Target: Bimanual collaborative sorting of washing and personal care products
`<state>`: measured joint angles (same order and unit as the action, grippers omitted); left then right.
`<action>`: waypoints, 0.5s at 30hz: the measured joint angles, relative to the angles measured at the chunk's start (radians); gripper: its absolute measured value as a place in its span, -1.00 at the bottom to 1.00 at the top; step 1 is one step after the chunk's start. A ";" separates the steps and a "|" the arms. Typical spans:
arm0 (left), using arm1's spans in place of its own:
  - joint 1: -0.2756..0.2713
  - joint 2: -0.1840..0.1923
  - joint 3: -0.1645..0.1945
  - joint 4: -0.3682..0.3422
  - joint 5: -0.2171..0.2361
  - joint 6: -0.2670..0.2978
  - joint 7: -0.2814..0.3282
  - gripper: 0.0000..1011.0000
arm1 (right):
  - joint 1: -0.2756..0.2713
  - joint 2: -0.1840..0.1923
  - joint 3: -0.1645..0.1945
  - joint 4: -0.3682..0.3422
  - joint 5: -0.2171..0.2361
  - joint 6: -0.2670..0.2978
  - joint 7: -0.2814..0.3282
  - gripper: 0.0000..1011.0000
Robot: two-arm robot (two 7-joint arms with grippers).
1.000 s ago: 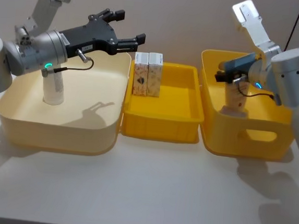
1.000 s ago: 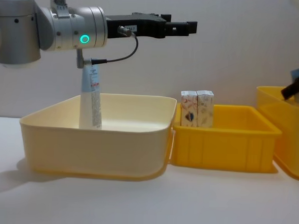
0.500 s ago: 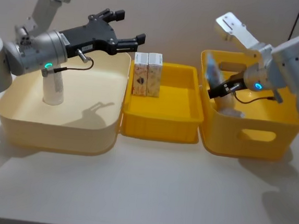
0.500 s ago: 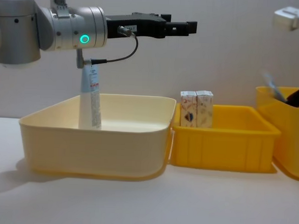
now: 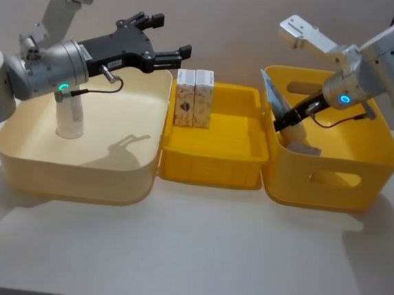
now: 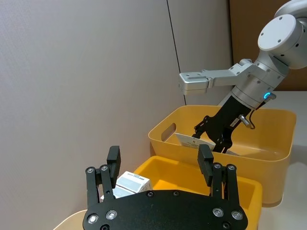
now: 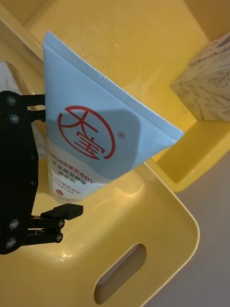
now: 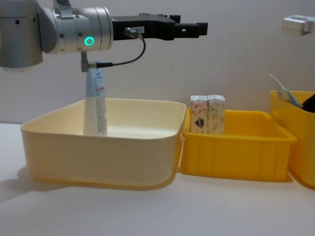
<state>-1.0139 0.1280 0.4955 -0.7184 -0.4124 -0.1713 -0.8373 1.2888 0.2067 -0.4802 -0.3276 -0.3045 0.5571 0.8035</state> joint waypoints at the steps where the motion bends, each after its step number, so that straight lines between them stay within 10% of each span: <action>1: 0.000 0.000 0.000 0.000 0.000 0.000 0.000 0.98 | 0.000 0.000 0.000 0.000 0.000 0.000 0.000 0.97; 15: 0.000 0.000 0.000 0.000 0.000 0.000 0.000 0.98 | 0.076 -0.024 -0.015 0.139 -0.021 -0.057 0.049 0.97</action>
<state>-1.0139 0.1283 0.4954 -0.7185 -0.4124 -0.1713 -0.8373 1.3650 0.1828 -0.4956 -0.1882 -0.3257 0.5001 0.8527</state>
